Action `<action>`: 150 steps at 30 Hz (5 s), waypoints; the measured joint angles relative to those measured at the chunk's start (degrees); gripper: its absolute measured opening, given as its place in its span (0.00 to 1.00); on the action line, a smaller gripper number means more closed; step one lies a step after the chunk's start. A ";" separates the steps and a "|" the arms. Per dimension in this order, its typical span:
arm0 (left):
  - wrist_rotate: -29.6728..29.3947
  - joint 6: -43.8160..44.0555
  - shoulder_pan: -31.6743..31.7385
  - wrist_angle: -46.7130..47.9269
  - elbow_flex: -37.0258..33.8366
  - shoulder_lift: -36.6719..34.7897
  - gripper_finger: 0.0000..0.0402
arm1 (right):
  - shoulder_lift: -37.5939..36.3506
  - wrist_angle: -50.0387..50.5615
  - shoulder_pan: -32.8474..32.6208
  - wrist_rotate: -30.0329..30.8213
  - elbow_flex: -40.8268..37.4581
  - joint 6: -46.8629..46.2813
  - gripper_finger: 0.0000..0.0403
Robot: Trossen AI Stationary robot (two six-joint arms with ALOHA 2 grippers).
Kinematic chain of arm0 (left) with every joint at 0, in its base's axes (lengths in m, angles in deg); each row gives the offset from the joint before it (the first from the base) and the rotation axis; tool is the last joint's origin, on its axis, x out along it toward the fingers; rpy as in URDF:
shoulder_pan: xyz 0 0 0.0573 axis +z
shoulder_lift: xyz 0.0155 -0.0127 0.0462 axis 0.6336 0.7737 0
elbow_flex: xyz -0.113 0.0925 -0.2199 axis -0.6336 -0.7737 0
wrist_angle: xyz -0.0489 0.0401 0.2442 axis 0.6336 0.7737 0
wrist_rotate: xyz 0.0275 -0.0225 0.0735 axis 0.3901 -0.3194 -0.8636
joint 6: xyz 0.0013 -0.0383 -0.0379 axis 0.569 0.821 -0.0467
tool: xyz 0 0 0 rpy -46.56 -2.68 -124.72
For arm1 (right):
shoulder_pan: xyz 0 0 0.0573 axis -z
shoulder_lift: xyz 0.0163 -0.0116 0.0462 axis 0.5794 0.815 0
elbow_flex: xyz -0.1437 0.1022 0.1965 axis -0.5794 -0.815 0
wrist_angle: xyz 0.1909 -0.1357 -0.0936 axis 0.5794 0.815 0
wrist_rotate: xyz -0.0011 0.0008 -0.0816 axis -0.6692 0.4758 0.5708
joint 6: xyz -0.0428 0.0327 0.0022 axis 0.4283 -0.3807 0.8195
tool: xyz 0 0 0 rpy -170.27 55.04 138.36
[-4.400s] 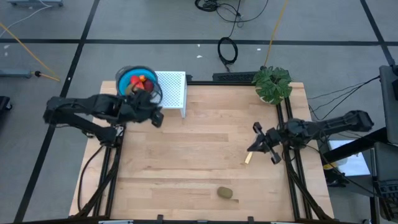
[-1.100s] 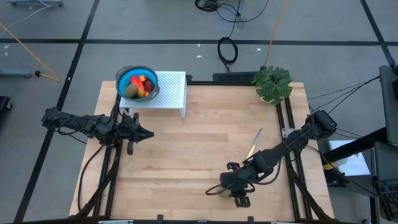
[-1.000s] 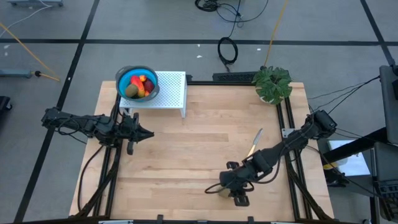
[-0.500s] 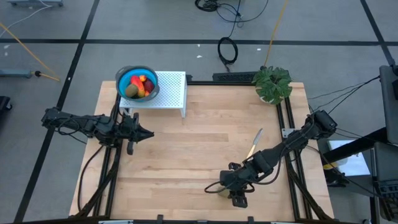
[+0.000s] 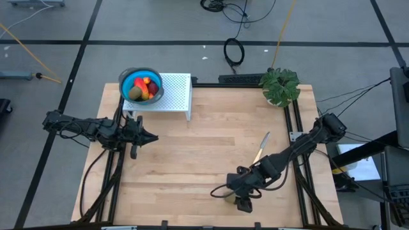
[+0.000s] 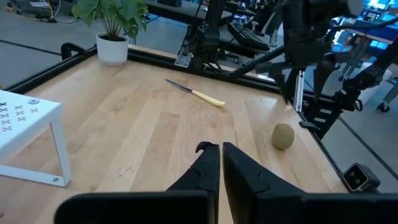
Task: Pick & Place Fruit
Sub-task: Put the kiwi into the blue strainer bowl on the shelf
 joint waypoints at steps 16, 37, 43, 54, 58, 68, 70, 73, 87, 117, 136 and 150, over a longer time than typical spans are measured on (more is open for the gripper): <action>0.00 0.06 0.00 0.00 0.00 0.00 0.04 | 0.02 -7.56 -1.57 2.29 -6.74 -1.36 0.92; 0.00 1.41 0.00 0.00 0.00 0.00 0.01 | 0.02 -11.61 -2.16 -2.47 -8.75 0.04 0.92; 0.00 1.50 0.00 0.00 0.00 0.00 0.05 | 0.02 -11.61 -2.21 -2.41 -8.75 0.81 0.92; 0.00 1.59 0.00 -0.02 0.00 0.00 0.02 | 0.02 -11.60 -2.10 7.25 -8.75 4.69 0.92; -0.01 1.79 -0.01 -0.02 0.00 0.00 0.05 | 1.06 -11.70 -2.01 7.83 -8.70 4.72 0.92; -0.03 2.48 0.00 -0.17 0.00 0.00 0.00 | 7.07 -13.53 -2.14 8.32 -8.80 4.41 0.92; -0.03 2.49 -0.02 -0.17 0.00 0.02 0.01 | 8.37 -13.76 -2.18 8.28 -8.80 4.40 0.92; -0.03 2.68 0.00 -0.20 0.00 0.02 0.04 | 9.71 -13.61 -2.22 8.25 -8.80 4.40 0.92; -0.05 2.83 0.00 -0.24 0.00 0.00 0.02 | 10.14 -13.11 -2.29 11.53 -8.80 7.76 0.89; -0.18 4.10 -0.01 -0.22 0.00 0.01 0.06 | 4.03 -12.06 2.24 11.42 -8.84 10.41 0.45; -0.25 3.52 -0.01 -0.21 0.00 0.13 0.06 | -11.65 -25.11 10.46 24.97 -8.84 17.01 0.45; -0.27 4.46 -0.01 -0.22 0.00 0.13 0.06 | -12.58 -42.89 16.95 24.56 -8.84 34.70 0.45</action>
